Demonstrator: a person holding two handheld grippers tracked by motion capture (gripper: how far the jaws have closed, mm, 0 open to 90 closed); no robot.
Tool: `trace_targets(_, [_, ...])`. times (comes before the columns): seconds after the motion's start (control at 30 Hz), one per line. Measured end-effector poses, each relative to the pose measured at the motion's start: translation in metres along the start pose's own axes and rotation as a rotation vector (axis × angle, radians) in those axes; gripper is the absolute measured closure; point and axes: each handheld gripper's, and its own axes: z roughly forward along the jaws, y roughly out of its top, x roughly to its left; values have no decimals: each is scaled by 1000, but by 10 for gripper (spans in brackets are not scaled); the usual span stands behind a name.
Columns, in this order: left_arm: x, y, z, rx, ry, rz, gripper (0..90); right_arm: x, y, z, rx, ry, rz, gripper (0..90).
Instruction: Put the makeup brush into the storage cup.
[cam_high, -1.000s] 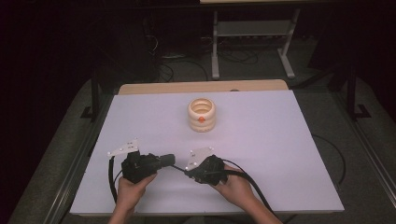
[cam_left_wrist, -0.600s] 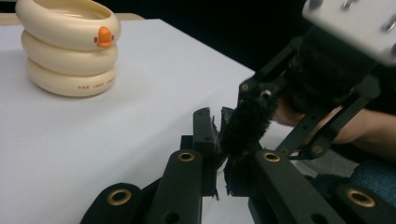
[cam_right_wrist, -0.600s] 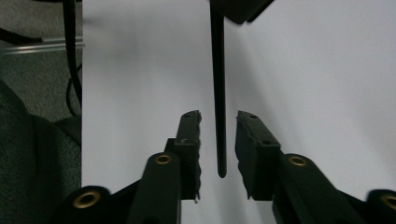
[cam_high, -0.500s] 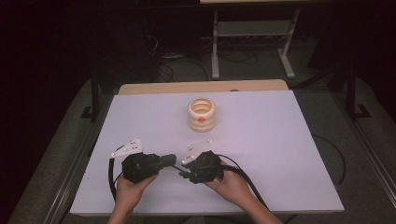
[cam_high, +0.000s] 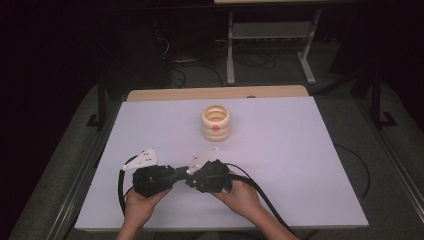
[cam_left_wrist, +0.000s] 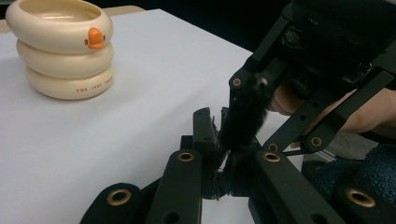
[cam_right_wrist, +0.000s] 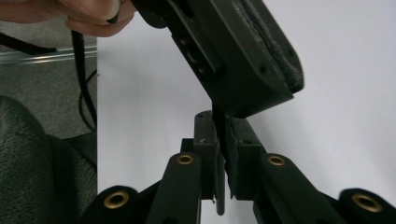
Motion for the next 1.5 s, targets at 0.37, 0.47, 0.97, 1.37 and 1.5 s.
trace_targets(0.37, [3,-1,-5,-32,15,-36,599,-13,-9,-3,3,21,53,848])
trace_targets(0.47, [4,-2,-6,-33,29,-24,576,-19,-11,-9,-3,21,98,848])
trace_targets(0.97, [15,-13,-6,8,102,-15,535,-71,-11,-39,-64,-14,212,848])
trace_targets(1.37, [18,-19,-3,48,152,9,504,-104,6,-65,-102,-54,247,848])
trace_targets(1.5, [18,-20,-2,44,158,2,490,-113,14,-72,-111,-71,265,848])
